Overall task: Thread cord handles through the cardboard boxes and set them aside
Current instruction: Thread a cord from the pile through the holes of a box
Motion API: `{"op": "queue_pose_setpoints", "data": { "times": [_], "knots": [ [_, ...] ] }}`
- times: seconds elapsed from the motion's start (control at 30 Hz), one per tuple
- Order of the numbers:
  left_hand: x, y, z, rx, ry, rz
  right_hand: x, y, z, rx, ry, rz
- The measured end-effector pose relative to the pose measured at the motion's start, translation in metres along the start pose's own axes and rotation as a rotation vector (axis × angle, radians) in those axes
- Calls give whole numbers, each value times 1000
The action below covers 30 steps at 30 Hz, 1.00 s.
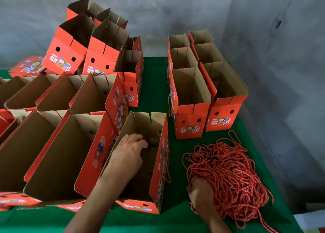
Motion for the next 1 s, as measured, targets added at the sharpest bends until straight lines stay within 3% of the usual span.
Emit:
{"op": "queue_pose_setpoints", "data": {
  "times": [0.07, 0.17, 0.33, 0.47, 0.57, 0.67, 0.87, 1.0],
  "knots": [
    [11, 1, -25, -124, 102, 125, 0, 1, -4, 20, 39, 13],
    [38, 9, -46, -31, 141, 165, 8, 4, -17, -81, 112, -69],
    [60, 5, -57, 8, 155, 228, 27, 11, -60, 12, 697, -120],
    [56, 8, -65, -33, 155, 285, 23, 5, -92, -61, 1225, -83],
    [36, 9, -70, -79, 116, 378, 10, 3, -113, -133, 1288, -91],
    [18, 14, -61, 16, 75, 388, -5, 3, -123, -160, 1383, -30],
    [-9, 14, -41, 153, -187, 381, -54, -11, -126, -436, 1426, 62],
    [-30, 12, -45, 165, -271, 411, -49, -8, -115, -347, 1571, 65]
  ]
}}
Point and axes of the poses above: each hand's wrist, its own y-axis towards the middle knuckle, its own z-axis out of the palm, x = y × z, the point moved 6 cm from there along y, towards the middle knuckle, and after that the axes turned 9 degrees about x, right-handed, at the moved point
